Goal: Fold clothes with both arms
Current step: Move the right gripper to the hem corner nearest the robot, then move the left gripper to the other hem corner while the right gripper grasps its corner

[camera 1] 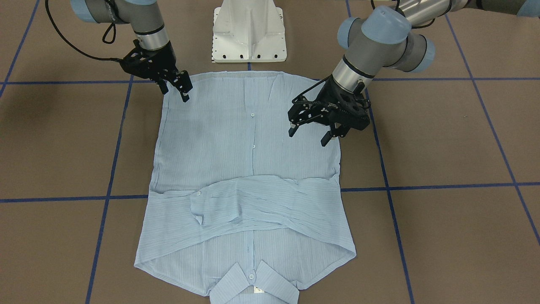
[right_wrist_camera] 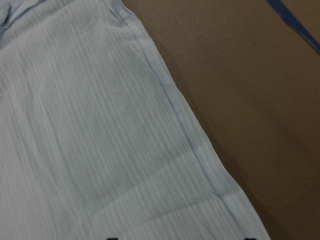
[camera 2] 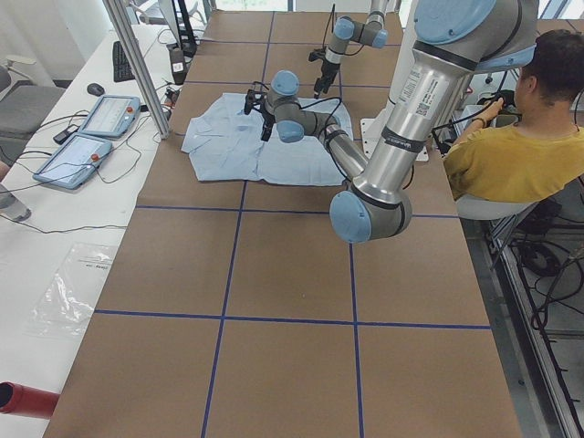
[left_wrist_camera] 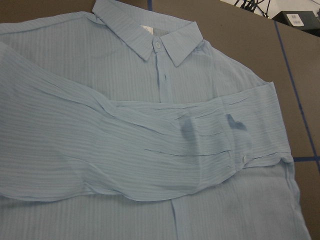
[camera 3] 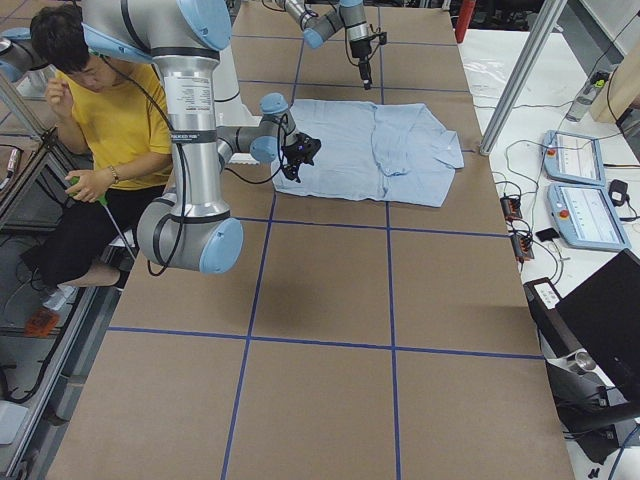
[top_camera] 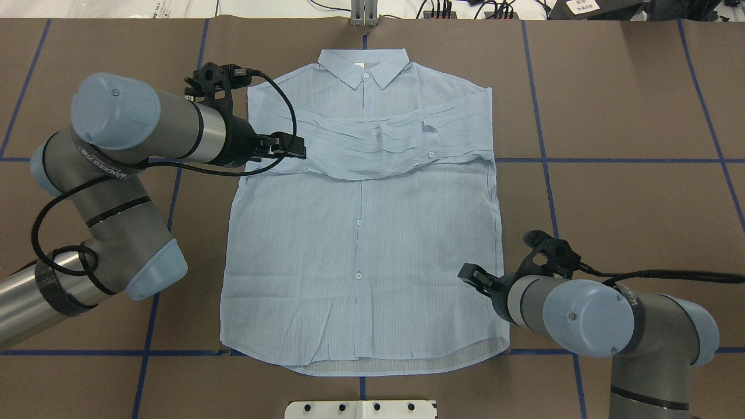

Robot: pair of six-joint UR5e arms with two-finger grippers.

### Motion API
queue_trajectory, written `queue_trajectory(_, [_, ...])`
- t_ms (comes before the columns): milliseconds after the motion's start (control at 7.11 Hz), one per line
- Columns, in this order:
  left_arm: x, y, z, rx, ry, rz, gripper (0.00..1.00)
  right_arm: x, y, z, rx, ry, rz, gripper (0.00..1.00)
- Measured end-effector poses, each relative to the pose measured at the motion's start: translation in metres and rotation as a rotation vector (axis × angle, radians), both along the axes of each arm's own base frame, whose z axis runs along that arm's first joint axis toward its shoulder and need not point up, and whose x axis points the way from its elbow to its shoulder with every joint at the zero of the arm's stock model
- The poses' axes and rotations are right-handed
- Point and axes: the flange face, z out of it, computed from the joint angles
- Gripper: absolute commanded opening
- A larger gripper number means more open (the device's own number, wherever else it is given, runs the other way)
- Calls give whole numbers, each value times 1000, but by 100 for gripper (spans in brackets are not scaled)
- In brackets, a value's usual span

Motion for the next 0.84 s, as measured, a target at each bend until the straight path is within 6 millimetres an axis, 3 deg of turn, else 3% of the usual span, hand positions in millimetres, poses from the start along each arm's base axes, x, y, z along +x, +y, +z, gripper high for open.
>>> queue_trajectory(422, [3, -1, 6, -10, -9, 0, 99, -1, 23, 24, -9, 48, -24, 77])
queue_trajectory(844, [7, -2, 11, -13, -13, 2, 99, -2, 31, 28, -11, 55, -40, 73])
